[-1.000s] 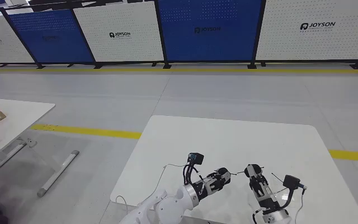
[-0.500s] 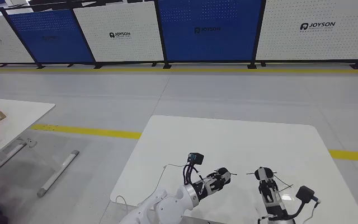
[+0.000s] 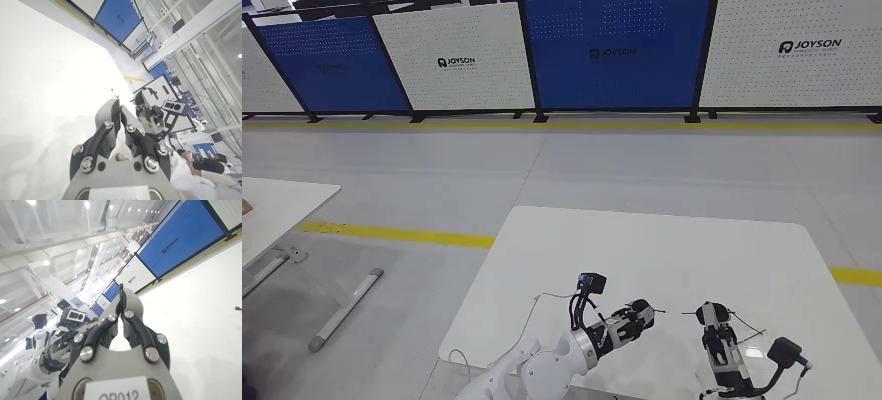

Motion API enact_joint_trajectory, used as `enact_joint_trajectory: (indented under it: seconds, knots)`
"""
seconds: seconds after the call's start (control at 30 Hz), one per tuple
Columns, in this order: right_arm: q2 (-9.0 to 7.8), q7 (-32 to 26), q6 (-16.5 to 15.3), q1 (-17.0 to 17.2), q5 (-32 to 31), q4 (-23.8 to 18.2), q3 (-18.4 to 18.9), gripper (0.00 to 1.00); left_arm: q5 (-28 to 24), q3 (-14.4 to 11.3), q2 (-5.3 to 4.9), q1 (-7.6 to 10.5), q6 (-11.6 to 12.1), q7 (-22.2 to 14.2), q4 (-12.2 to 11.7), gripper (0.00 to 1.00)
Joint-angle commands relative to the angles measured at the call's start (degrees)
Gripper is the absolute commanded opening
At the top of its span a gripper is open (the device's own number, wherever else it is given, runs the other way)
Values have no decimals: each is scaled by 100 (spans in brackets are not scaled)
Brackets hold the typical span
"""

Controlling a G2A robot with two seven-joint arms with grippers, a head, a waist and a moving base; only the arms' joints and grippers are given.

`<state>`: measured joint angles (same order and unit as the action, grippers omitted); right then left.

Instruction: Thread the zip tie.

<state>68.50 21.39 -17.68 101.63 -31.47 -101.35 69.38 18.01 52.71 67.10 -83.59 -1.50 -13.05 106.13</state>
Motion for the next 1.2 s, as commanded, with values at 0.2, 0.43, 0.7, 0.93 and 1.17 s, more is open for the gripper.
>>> enact_joint_trajectory:
  seconds: [0.2,0.43,0.7,0.93,1.17]
  knots:
    - [36,-350,-180,-57,407,68,-44,0,0,0,0,0,0,0,0,0]
    - [60,-374,-130,-90,508,107,-71,0,0,0,0,0,0,0,0,0]
    - [60,-374,-130,-90,508,107,-71,0,-182,-3,25,58,9,60,-95,0]
    - [61,-391,-121,-93,522,111,-74,0,-257,-13,30,57,99,60,-99,0]
    - [92,-858,-145,-263,969,157,-83,0,-257,-13,30,57,99,60,-99,0]
